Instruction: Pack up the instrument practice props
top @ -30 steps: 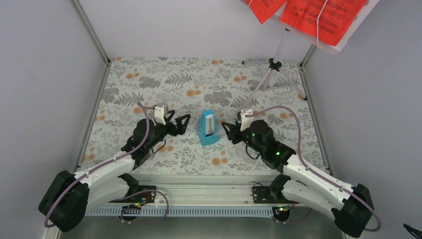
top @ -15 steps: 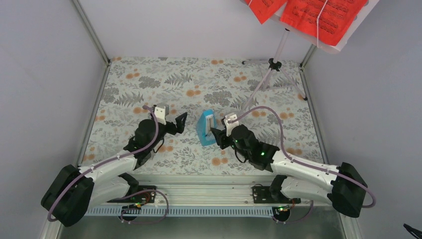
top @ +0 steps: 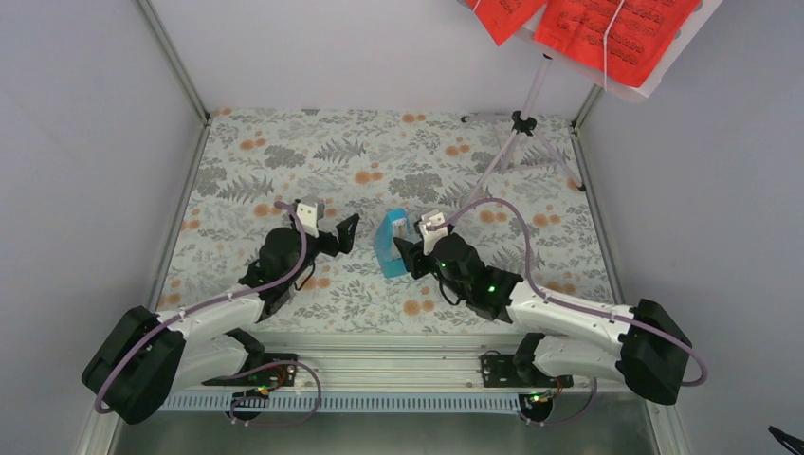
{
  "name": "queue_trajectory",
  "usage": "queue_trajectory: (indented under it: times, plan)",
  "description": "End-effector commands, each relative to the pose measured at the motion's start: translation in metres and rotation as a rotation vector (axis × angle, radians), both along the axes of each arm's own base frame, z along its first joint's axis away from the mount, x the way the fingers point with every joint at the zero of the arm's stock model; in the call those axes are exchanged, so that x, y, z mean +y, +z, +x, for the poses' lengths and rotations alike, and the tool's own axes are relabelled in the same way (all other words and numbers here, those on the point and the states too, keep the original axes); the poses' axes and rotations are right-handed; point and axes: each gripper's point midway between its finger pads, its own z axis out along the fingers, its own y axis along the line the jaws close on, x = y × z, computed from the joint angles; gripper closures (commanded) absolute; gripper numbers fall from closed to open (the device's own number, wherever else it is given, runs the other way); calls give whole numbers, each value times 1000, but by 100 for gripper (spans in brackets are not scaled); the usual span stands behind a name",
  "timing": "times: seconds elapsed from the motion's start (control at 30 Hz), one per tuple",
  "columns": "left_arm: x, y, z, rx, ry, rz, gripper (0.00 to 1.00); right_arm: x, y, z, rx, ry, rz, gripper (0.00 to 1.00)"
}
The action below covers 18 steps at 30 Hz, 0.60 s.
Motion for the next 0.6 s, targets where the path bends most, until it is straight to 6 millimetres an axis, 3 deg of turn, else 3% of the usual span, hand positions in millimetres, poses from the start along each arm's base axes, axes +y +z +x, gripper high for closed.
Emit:
queue_trajectory:
  times: [0.0,0.57]
  plan:
    - [-10,12,-2,-30,-47,-51,0,12,14,4,-54,7,32,52]
    - [-14,6,-2,3,-54,-73,0,7,-13,6,-40,-11,-34,52]
